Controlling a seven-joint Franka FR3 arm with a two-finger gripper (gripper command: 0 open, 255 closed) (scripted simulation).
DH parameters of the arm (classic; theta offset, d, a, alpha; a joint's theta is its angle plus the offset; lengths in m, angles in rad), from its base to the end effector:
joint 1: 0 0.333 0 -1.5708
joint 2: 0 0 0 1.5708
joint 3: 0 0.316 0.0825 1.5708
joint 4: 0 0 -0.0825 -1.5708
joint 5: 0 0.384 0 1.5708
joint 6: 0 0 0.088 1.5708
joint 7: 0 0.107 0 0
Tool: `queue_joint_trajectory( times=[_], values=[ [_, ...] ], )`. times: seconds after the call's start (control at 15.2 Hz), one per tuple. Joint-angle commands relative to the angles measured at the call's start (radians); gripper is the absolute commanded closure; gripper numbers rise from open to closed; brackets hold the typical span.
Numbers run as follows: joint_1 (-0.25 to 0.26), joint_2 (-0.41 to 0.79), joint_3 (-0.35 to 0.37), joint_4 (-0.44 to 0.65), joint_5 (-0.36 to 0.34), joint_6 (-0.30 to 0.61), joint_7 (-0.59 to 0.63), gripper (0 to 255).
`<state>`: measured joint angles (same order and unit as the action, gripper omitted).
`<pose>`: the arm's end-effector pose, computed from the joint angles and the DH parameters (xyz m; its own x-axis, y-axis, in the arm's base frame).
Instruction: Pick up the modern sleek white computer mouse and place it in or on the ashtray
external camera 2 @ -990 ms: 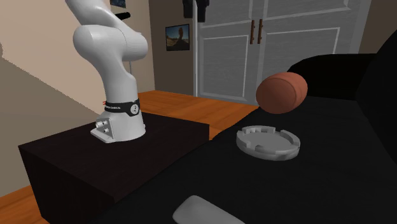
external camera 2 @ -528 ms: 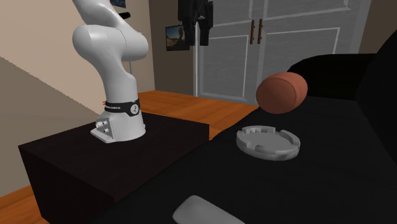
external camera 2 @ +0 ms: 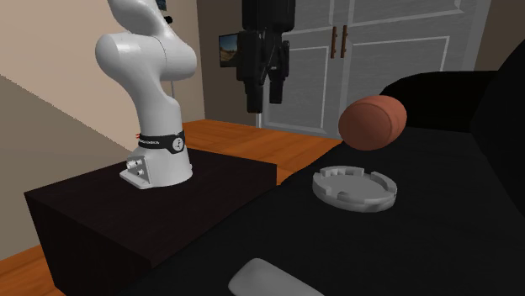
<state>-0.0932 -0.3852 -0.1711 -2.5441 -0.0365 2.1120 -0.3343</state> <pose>0.3919 -0.1070 0.3992 0.9939 0.1042 -0.0371 0.1024 -0.9936 -0.0486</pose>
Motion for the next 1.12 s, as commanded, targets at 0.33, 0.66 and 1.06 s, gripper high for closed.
queue_joint_trajectory(
  times=[0.33, 0.66, 1.06],
  values=[
    [-0.025, 0.250, -0.076, 0.054, 0.019, 0.205, -0.106, 0],
    [-0.045, 0.446, -0.110, 0.137, 0.083, 0.318, -0.201, 0],
    [-0.097, 0.665, -0.107, 0.266, 0.180, 0.404, -0.313, 0]
  ],
)
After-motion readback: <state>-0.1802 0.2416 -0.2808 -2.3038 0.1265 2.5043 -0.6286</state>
